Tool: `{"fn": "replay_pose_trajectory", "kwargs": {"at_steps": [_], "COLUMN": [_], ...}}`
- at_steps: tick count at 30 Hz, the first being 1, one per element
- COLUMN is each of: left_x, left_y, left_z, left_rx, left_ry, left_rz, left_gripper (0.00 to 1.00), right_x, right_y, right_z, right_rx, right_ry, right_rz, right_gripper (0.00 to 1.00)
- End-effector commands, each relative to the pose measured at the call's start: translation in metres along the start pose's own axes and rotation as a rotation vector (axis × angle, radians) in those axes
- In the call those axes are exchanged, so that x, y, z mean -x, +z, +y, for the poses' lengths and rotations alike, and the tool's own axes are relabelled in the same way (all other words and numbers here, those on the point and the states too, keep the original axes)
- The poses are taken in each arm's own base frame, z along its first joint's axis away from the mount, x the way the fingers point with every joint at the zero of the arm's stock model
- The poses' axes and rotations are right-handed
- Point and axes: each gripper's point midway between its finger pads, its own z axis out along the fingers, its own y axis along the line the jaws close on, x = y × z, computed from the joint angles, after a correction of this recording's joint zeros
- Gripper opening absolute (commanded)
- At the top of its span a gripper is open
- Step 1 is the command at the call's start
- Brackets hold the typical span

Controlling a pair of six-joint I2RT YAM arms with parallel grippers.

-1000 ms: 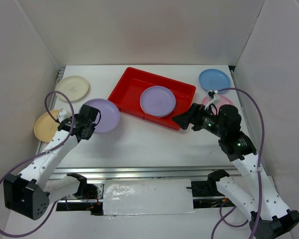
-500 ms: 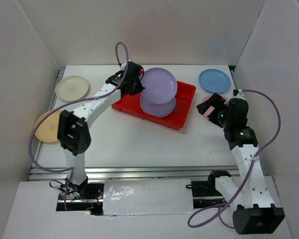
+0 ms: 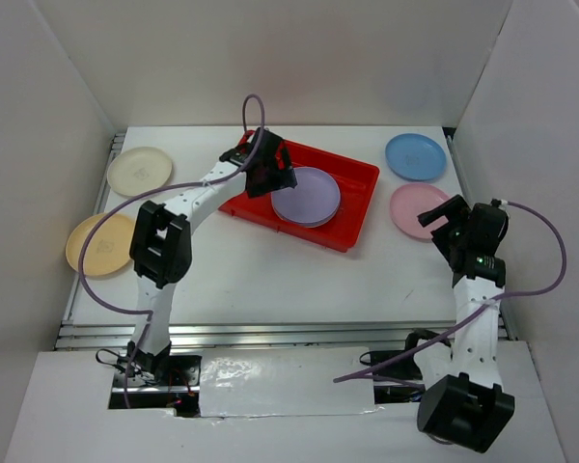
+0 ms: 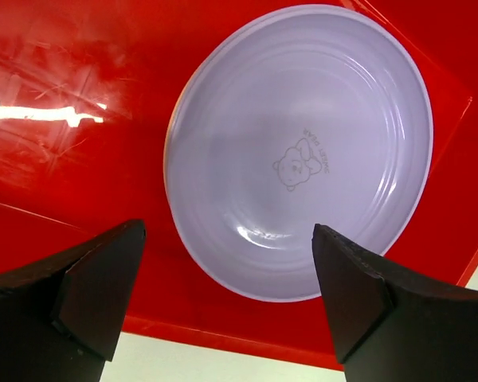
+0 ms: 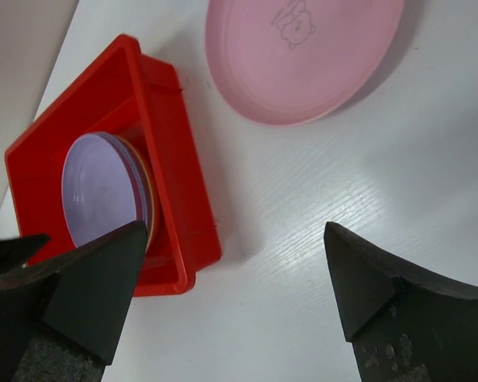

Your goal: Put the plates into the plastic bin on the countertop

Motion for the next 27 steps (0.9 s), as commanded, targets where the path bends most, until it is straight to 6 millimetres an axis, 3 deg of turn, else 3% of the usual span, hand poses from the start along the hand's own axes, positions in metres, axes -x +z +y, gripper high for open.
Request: {"fn": "replay_pose_trajectory", "kwargs": {"at_steps": [1, 2, 4, 5, 6, 7, 8, 10, 11, 14, 16, 19, 21, 23, 24, 27], "left_x": [0.029, 0.03, 0.033, 0.019, 0.024, 0.012, 0.013, -0.01, -0.013, -0.041, -0.058, -0.065, -0.064, -0.057, -0.054, -0.043], "left_y": [-0.045, -0.069, -0.095, -0.101, -0.131, -0.134, -0.156, -0.16, -0.174, -0.182, -0.183, -0.199, -0.216, -0.232, -0.237, -0.254], "left_z": [-0.012, -0.011, -0.005, 0.002, 0.002, 0.015, 0.018, 0.035, 0.04, 0.058, 0.07, 0.08, 0.089, 0.095, 0.099, 0.11], "left_rx": [-0.064, -0.08, -0.06, -0.035, -0.055, -0.028, -0.051, -0.042, -0.057, -0.064, -0.062, -0.074, -0.061, -0.062, -0.052, -0.026], "left_ry": [-0.006, 0.0, 0.007, 0.029, 0.024, 0.032, 0.042, 0.075, 0.104, 0.17, 0.194, 0.205, 0.198, 0.195, 0.196, 0.191], "left_rz": [-0.092, -0.116, -0.169, -0.16, -0.2, -0.185, -0.211, -0.165, -0.169, -0.101, -0.065, -0.076, -0.101, -0.145, -0.161, -0.209], "left_gripper": [0.99, 0.99, 0.99, 0.99, 0.99, 0.99, 0.99, 0.99, 0.99, 0.99, 0.99, 0.99, 0.99, 0.99, 0.99, 0.99], "right_x": [0.018, 0.018, 0.019, 0.02, 0.021, 0.021, 0.022, 0.027, 0.028, 0.038, 0.032, 0.036, 0.021, 0.018, 0.007, 0.007], "right_y": [0.007, 0.014, 0.033, 0.041, 0.053, 0.059, 0.064, 0.075, 0.078, 0.092, 0.106, 0.128, 0.143, 0.153, 0.159, 0.167], "right_z": [-0.011, -0.021, -0.036, -0.044, -0.054, -0.06, -0.066, -0.067, -0.068, -0.063, -0.07, -0.068, -0.082, -0.085, -0.096, -0.099], "right_rx": [-0.051, -0.082, -0.142, -0.171, -0.208, -0.23, -0.257, -0.248, -0.245, -0.212, -0.233, -0.242, -0.309, -0.333, -0.377, -0.396], "right_ry": [0.063, 0.111, 0.175, 0.203, 0.253, 0.274, 0.295, 0.326, 0.342, 0.351, 0.358, 0.38, 0.39, 0.395, 0.407, 0.397], "right_rz": [-0.075, -0.084, -0.078, -0.078, -0.069, -0.067, -0.079, -0.099, -0.107, -0.113, -0.085, -0.044, 0.018, 0.038, 0.075, 0.079], "right_gripper": [1.0, 1.0, 1.0, 1.0, 1.0, 1.0, 1.0, 1.0, 1.0, 0.99, 0.99, 0.98, 0.97, 0.92, 0.9, 0.8]}}
